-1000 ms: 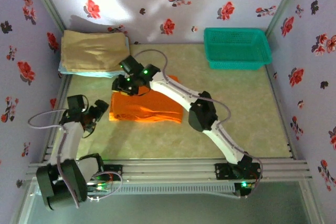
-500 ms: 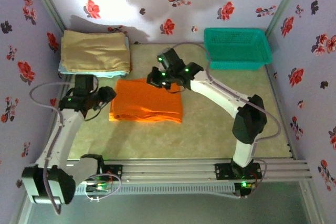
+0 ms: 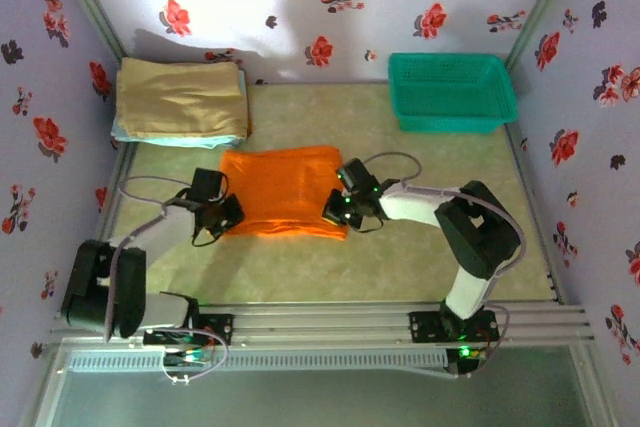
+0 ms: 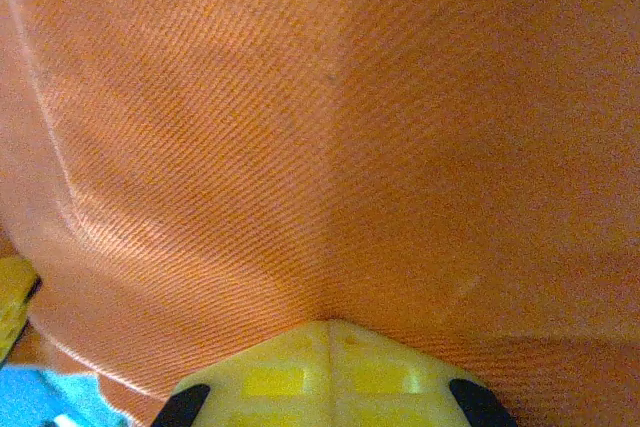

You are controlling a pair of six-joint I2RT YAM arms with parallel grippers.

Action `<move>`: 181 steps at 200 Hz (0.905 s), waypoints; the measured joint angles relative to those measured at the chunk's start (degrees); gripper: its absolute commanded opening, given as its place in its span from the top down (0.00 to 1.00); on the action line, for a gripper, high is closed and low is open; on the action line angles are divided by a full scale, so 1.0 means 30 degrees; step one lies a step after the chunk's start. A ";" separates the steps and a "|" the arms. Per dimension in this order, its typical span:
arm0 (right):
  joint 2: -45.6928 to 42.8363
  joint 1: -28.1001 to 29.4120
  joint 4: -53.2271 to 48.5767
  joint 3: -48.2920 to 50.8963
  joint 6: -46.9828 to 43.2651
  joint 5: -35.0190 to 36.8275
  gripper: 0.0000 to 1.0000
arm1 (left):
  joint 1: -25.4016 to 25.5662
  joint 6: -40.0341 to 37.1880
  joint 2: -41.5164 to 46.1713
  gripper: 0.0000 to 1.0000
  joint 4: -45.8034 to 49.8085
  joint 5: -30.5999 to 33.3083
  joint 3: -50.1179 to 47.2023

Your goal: Fold and stack the trousers

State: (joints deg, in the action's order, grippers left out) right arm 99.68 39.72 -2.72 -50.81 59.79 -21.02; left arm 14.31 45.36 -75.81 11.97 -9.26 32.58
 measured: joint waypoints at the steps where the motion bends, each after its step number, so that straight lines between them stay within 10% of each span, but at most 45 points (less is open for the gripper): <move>1: -0.0007 -0.0022 0.0095 0.0051 0.0036 -0.0022 1.00 | -0.0029 0.0000 0.0015 1.00 -0.0087 -0.0022 -0.0058; 94: -0.1610 -0.4175 0.2164 0.3483 -0.0721 -0.2557 1.00 | -0.0350 0.0415 0.0736 1.00 -0.2157 -0.1049 -0.1428; 181: -0.7242 -0.9952 -0.3716 0.7053 -0.2973 -0.1545 1.00 | 0.9318 0.6273 0.1209 1.00 -0.5697 0.2186 -0.3024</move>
State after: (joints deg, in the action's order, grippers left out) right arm 77.95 9.87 -13.87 -29.65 50.87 -25.65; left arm 42.26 64.18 -72.18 -5.13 -2.70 23.51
